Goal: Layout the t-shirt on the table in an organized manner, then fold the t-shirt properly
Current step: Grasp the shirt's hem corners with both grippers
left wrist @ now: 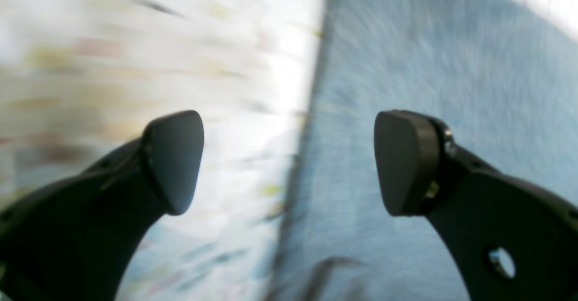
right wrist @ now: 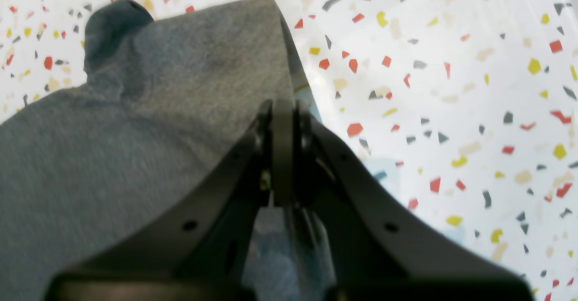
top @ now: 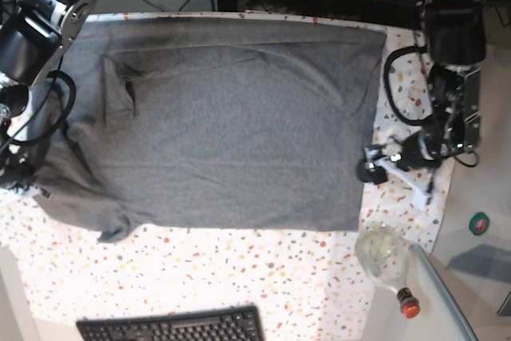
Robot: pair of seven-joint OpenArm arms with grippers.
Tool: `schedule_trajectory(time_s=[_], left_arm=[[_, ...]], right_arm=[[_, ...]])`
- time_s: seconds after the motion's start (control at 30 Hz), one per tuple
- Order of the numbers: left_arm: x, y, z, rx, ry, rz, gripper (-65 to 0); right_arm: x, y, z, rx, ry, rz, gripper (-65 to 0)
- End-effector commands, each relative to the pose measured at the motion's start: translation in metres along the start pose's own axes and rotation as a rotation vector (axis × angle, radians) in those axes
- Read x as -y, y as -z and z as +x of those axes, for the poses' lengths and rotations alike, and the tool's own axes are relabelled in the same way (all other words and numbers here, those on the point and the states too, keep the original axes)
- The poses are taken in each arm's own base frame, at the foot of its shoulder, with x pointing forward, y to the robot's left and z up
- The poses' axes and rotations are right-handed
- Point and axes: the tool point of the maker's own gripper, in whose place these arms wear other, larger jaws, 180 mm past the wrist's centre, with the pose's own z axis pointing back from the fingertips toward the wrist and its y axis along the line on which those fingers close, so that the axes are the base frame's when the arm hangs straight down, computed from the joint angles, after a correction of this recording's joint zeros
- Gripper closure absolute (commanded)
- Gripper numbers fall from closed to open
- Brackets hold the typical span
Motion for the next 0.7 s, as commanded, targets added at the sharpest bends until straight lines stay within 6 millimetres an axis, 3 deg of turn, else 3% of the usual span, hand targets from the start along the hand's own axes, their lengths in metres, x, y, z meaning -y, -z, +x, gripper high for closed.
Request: schedule_trajectory(time_s=[0.0,0.1,0.3,0.37,0.47,0.53,0.57,0.67], left_arm=[[-0.002,0.000,0.016,0.033,-0.015,-0.001,-56.1],[0.001,0.017,0.010,0.039,-0.068,-0.011,-56.1],[0.013,0.028,0.000,0.040,-0.094,-0.032,-54.0],[0.018,0.030,-0.004,0.035,-0.099,-0.041,-43.8],[0.019,0.031,-0.015,0.021,-0.110,-0.044,-19.9],[0.018,0.028,-0.011,0.038,-0.105,-0.044,-4.4],[0.019,0.025,-0.006,0.051,-0.093,-0.044,0.0],[0.018,0.014,0.001,0.090,-0.057,-0.042,0.0]], right_arm=[[0.004,-0.008,0.023,0.055,-0.009,-0.009,0.0],[0.005,-0.009,0.024,0.054,-0.012,-0.012,0.0],[0.010,-0.009,0.018,0.048,-0.016,-0.022,0.0],[0.010,-0.009,0.018,0.046,-0.017,-0.022,0.0],[0.010,-0.009,0.017,0.045,-0.017,-0.023,0.0],[0.010,-0.009,0.016,0.043,-0.018,-0.022,0.0],[0.010,-0.009,0.016,0.043,-0.018,-0.022,0.0],[0.010,-0.008,0.015,0.039,-0.017,-0.021,0.0]])
